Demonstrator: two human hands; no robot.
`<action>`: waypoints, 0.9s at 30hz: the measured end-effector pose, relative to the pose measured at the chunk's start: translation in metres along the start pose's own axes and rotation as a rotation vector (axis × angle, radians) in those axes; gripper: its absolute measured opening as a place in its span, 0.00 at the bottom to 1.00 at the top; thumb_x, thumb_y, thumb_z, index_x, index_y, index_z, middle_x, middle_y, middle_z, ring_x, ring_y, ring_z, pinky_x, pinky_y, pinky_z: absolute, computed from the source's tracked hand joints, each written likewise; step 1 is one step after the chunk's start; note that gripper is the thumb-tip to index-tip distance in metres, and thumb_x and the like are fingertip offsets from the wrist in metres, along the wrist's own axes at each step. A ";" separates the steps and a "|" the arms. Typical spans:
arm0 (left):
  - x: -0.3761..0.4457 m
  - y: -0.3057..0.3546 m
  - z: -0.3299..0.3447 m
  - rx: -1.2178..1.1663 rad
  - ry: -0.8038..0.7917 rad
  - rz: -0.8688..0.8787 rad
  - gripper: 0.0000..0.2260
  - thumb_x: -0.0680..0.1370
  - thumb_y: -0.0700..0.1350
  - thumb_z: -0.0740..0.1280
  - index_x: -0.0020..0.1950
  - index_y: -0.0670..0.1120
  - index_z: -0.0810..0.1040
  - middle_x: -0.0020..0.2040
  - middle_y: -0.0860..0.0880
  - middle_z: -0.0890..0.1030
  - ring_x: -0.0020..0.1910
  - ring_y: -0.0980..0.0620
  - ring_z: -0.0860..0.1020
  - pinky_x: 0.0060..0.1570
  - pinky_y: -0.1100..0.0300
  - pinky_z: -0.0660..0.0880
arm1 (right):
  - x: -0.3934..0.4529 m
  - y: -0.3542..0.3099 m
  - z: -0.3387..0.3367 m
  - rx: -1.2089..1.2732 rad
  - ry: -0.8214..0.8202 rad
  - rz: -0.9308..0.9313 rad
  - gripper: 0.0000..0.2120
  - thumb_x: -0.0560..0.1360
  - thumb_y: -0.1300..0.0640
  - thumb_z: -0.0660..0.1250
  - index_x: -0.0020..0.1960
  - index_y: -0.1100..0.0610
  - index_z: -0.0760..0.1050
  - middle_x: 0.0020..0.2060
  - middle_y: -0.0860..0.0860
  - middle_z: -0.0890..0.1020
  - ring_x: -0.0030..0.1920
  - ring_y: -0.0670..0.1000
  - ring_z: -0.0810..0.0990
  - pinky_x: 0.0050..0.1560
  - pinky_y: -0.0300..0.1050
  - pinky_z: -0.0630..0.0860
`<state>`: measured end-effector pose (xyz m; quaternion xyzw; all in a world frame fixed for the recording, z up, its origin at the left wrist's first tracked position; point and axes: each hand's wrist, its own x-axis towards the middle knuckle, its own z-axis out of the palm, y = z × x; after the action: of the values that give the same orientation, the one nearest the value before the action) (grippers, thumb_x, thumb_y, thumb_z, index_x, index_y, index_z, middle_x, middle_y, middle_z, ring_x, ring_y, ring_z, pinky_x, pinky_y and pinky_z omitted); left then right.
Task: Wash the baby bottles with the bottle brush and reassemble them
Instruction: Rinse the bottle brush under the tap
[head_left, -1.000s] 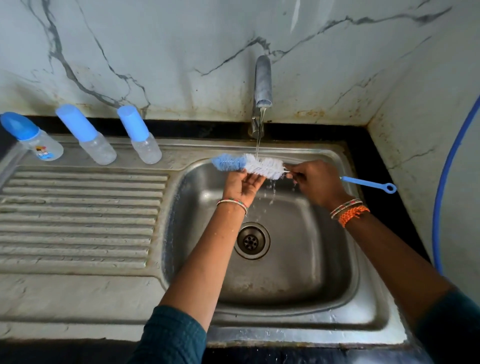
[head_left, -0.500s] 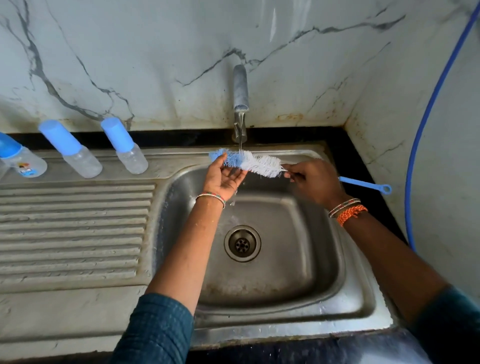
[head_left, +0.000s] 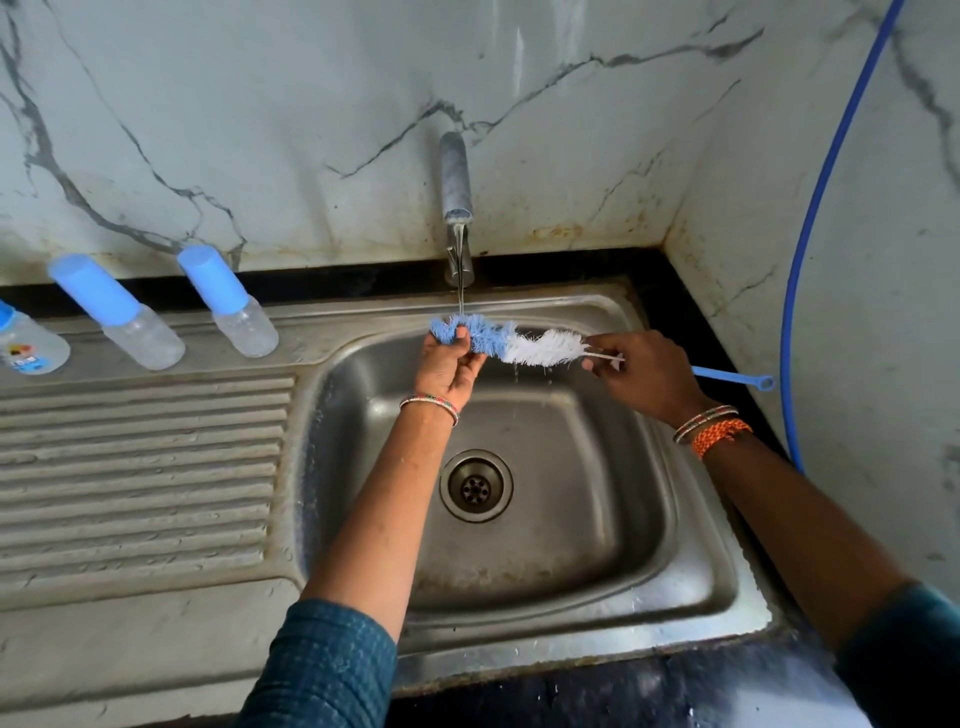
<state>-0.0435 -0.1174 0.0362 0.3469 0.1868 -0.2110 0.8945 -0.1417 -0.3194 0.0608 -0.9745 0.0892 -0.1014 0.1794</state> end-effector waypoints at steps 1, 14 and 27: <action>0.001 0.000 -0.001 -0.009 -0.006 -0.001 0.10 0.79 0.30 0.59 0.44 0.45 0.72 0.40 0.47 0.81 0.66 0.42 0.72 0.60 0.48 0.69 | 0.001 -0.002 0.001 -0.012 0.006 0.005 0.13 0.73 0.44 0.69 0.54 0.48 0.82 0.46 0.52 0.85 0.51 0.58 0.82 0.49 0.48 0.77; 0.008 0.025 -0.003 0.007 -0.045 -0.049 0.09 0.82 0.39 0.57 0.45 0.40 0.74 0.35 0.45 0.82 0.43 0.48 0.78 0.60 0.51 0.72 | -0.005 -0.001 0.017 -0.268 0.442 -0.264 0.18 0.74 0.55 0.62 0.64 0.52 0.77 0.41 0.54 0.78 0.41 0.58 0.75 0.43 0.49 0.59; 0.007 0.014 -0.020 -0.193 -0.302 0.037 0.11 0.70 0.33 0.62 0.40 0.40 0.84 0.43 0.45 0.84 0.43 0.48 0.83 0.49 0.52 0.80 | -0.005 -0.006 0.028 -0.121 0.533 -0.104 0.11 0.74 0.52 0.62 0.48 0.51 0.82 0.37 0.49 0.80 0.41 0.56 0.74 0.47 0.47 0.59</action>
<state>-0.0343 -0.0960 0.0266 0.2273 0.0634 -0.2254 0.9453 -0.1391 -0.3038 0.0362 -0.9256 0.0888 -0.3579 0.0855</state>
